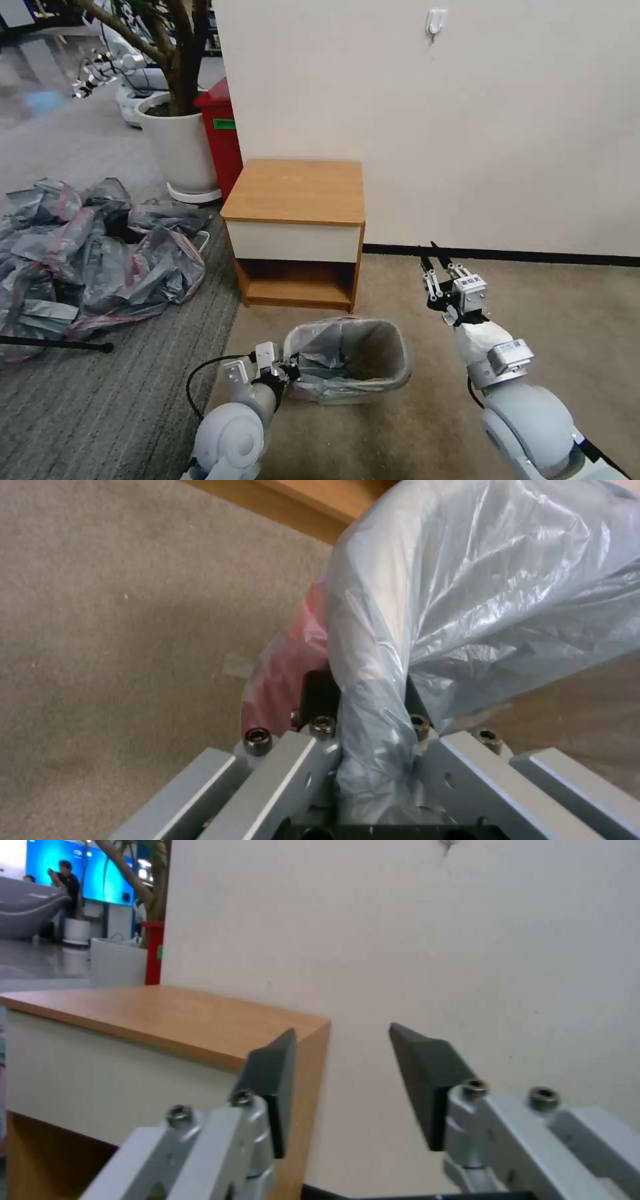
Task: Pick up the garbage bag from the table and place it over the trash can.
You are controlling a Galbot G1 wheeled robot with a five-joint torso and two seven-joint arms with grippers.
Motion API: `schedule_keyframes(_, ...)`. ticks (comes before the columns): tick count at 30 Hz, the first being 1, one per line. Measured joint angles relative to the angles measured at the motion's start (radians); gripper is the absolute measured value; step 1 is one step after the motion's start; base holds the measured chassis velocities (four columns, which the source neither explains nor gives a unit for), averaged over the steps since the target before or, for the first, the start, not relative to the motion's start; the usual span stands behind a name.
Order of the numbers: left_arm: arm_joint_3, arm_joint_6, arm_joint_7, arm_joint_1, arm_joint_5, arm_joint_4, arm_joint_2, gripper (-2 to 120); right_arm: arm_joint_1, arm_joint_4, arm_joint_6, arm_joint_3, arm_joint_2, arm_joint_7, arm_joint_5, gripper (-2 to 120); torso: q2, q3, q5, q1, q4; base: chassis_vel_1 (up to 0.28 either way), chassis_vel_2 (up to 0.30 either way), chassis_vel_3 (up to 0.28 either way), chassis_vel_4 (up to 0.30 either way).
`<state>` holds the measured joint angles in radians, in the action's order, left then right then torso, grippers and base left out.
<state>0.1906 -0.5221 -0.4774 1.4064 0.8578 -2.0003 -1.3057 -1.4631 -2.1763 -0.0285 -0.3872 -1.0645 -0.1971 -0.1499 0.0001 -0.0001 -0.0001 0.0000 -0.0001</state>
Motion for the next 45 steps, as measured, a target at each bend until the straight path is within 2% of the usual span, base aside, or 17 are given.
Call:
schedule_keyframes(2, -0.008, 0.0, -0.001, -0.003, -0.007, 0.008, 0.001, 3, -0.006, 0.001, 0.0, -0.002, -0.009, 0.0, 0.003, 51, 0.0, 0.0, 0.0, 0.0, 0.0, 0.0, 0.0, 0.0, 0.0)
schedule_keyframes(3, -0.008, 0.0, -0.001, -0.003, -0.007, 0.008, 0.001, 3, -0.006, 0.001, 0.0, -0.002, -0.009, 0.0, 0.003, 51, 0.0, 0.0, 0.0, 0.0, 0.0, 0.0, 0.0, 0.0, 0.0)
schedule_keyframes(7, -0.017, -0.006, -0.016, -0.003, -0.018, 0.01, 0.003, 3, -0.012, 0.003, 0.0, -0.003, -0.026, -0.001, 0.011, 69, 0.0, 0.0, 0.0001, 0.0, 0.0001, 0.0, 0.0, 0.0, 0.0)
schedule_keyframes(9, -0.017, -0.013, -0.02, -0.002, -0.018, 0.009, 0.004, 3, -0.015, 0.004, 0.001, -0.003, -0.031, -0.002, 0.012, 73, 0.0, 0.0, 0.0001, 0.0, 0.0001, 0.0, 0.0, 0.0, 0.0)
schedule_keyframes(10, -0.017, -0.019, -0.022, -0.002, -0.018, 0.008, 0.006, 3, -0.017, 0.004, 0.001, -0.004, -0.035, -0.003, 0.013, 80, 0.0, 0.0, 0.0002, 0.0, 0.0001, 0.0, 0.0, 0.0, 0.0)
schedule_keyframes(12, -0.017, -0.024, -0.026, -0.001, -0.018, 0.008, 0.008, 13, -0.021, 0.005, 0.002, -0.007, -0.04, -0.005, 0.014, 86, 0.0, 0.0, 0.0002, 0.0, 0.0001, 0.0, 0.0, 0.0, 0.0)
schedule_keyframes(13, -0.017, -0.024, -0.026, -0.001, -0.018, 0.008, 0.008, 13, -0.021, 0.005, 0.002, -0.007, -0.04, -0.005, 0.014, 86, 0.0, 0.0, 0.0002, 0.0, 0.0001, 0.0, 0.0, 0.0, 0.0)
schedule_keyframes(15, -0.016, -0.027, -0.03, -0.003, -0.018, 0.008, 0.01, 23, -0.023, 0.008, 0.003, -0.009, -0.043, -0.007, 0.015, 96, 0.0, 0.0, 0.0002, 0.0, 0.0001, 0.0, 0.0, 0.0, 0.0)
schedule_keyframes(17, -0.016, -0.027, -0.031, -0.004, -0.018, 0.009, 0.011, 26, -0.025, 0.009, 0.004, -0.01, -0.045, -0.008, 0.016, 99, 0.0, 0.0, 0.0002, 0.0, 0.0001, 0.0, 0.0, 0.0, 0.0)
schedule_keyframes(19, -0.016, -0.024, -0.031, -0.004, -0.018, 0.009, 0.011, 37, -0.028, 0.009, 0.004, -0.012, -0.048, -0.011, 0.017, 100, 0.0, 0.0, 0.0001, 0.0, 0.0001, 0.0, 0.0, 0.0, 0.0)
schedule_keyframes(20, -0.016, -0.024, -0.031, -0.004, -0.018, 0.009, 0.011, 37, -0.028, 0.009, 0.004, -0.012, -0.048, -0.011, 0.017, 100, 0.0, 0.0, 0.0001, 0.0, 0.0001, 0.0, 0.0, 0.0, 0.0)
schedule_keyframes(23, -0.019, -0.009, -0.022, -0.005, -0.018, 0.006, 0.008, 53, -0.036, 0.009, 0.004, -0.015, -0.054, -0.013, 0.019, 100, 0.0, 0.0, 0.0001, 0.0, 0.0, 0.0, 0.0, 0.0, 0.0)
schedule_keyframes(24, -0.019, -0.009, -0.022, -0.005, -0.018, 0.006, 0.008, 53, -0.036, 0.009, 0.004, -0.015, -0.054, -0.013, 0.019, 100, 0.0, 0.0, 0.0001, 0.0, 0.0, 0.0, 0.0, 0.0, 0.0)
schedule_keyframes(26, -0.021, 0.01, -0.003, -0.004, -0.02, 0.006, 0.007, 63, -0.042, 0.009, 0.004, -0.016, -0.056, -0.013, 0.021, 100, 0.0, 0.0, 0.0001, 0.0, 0.0, 0.0, 0.0, 0.0, 0.0)
schedule_keyframes(36, -0.005, 0.051, 0.06, 0.015, -0.027, -0.012, 0.005, 97, -0.046, 0.008, 0.003, -0.021, -0.063, -0.013, 0.027, 100, 0.0, 0.0, 0.0002, 0.0, 0.0001, 0.0, 0.0, 0.0, 0.0)
schedule_keyframes(43, 0.021, 0.08, 0.105, 0.031, -0.037, -0.026, 0.007, 100, -0.051, 0.009, 0.0, -0.02, -0.075, -0.013, 0.036, 100, 0.0, 0.0, 0.0001, 0.0, 0.0001, 0.0, 0.0, 0.0, 0.0)
schedule_keyframes(45, 0.04, 0.123, 0.153, 0.051, -0.073, -0.037, 0.014, 100, -0.051, 0.008, 0.0, -0.023, -0.079, -0.013, 0.035, 100, 0.0, 0.0, 0.0001, 0.0, 0.0001, 0.0, 0.0, 0.0, 0.0)
